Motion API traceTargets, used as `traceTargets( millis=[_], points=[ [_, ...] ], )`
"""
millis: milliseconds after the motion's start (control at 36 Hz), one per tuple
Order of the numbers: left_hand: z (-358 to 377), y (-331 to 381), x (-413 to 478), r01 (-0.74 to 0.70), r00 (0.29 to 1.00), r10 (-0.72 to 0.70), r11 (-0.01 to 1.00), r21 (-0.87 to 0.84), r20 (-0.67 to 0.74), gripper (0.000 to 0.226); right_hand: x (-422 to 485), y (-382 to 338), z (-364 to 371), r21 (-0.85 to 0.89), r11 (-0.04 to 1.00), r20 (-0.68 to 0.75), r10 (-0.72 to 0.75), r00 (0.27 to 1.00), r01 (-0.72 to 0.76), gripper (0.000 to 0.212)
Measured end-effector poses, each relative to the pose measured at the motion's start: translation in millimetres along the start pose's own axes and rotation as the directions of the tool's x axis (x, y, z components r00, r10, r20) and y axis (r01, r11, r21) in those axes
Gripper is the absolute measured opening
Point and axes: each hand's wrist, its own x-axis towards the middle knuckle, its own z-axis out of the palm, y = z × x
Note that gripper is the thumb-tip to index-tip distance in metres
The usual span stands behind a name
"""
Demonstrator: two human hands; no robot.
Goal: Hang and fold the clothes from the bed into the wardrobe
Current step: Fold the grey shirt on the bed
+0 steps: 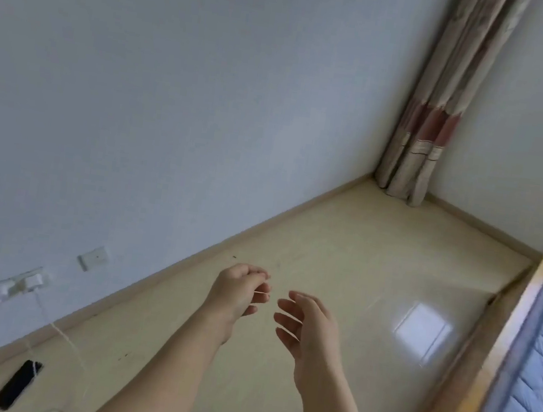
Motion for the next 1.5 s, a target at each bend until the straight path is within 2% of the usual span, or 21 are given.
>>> traceTargets(
  millis=[111, 250, 361, 472, 722, 944, 1167, 1333, 1500],
  points=[
    [49, 16, 54, 0.001, 0.979, -0.014, 0.998, 0.062, 0.202, 0.016, 44, -20, -25, 0.074, 0.997, -0.189, -0.014, 0.982, 0.028, 0.016],
    [108, 43, 119, -0.032, 0.902, -0.035, 0.989, 0.147, 0.43, 0.016, 99, -52, -48, 0.184, 0.977, -0.413, -0.025, 0.91, 0.11, 0.014],
    [140, 63, 160, -0.06, 0.855, -0.054, 0.978, 0.201, 0.517, 0.017, 133, -78, -55, 0.264, 0.954, -0.515, 0.016, 0.857, 0.141, 0.014],
    [171, 74, 184, -0.071, 0.806, -0.082, 0.97, 0.233, 0.586, 0.017, 150, -93, -66, 0.274, 0.945, -0.596, 0.02, 0.803, 0.18, 0.015],
    [251, 69, 185, -0.111, 0.635, -0.184, 0.939, 0.324, 0.751, 0.017, 149, -108, -122, 0.348, 0.9, -0.765, 0.11, 0.634, 0.264, 0.015],
    [359, 60, 151, -0.191, 0.464, -0.229, 0.917, 0.349, 0.856, 0.019, 135, -129, -208, 0.434, 0.799, -0.831, 0.177, 0.527, 0.416, 0.016],
    [514, 49, 110, -0.273, 0.381, -0.275, 0.879, 0.391, 0.883, 0.018, 136, -159, -351, 0.463, 0.723, -0.857, 0.219, 0.466, 0.512, 0.018],
    [623, 40, 64, -0.344, 0.266, -0.329, 0.846, 0.408, 0.906, 0.015, 124, -177, -458, 0.453, 0.681, -0.888, 0.284, 0.362, 0.575, 0.019],
    [707, 10, 35, -0.398, 0.199, -0.435, 0.783, 0.478, 0.878, 0.015, 111, -170, -528, 0.485, 0.615, -0.872, 0.394, 0.291, 0.622, 0.019]
  ],
)
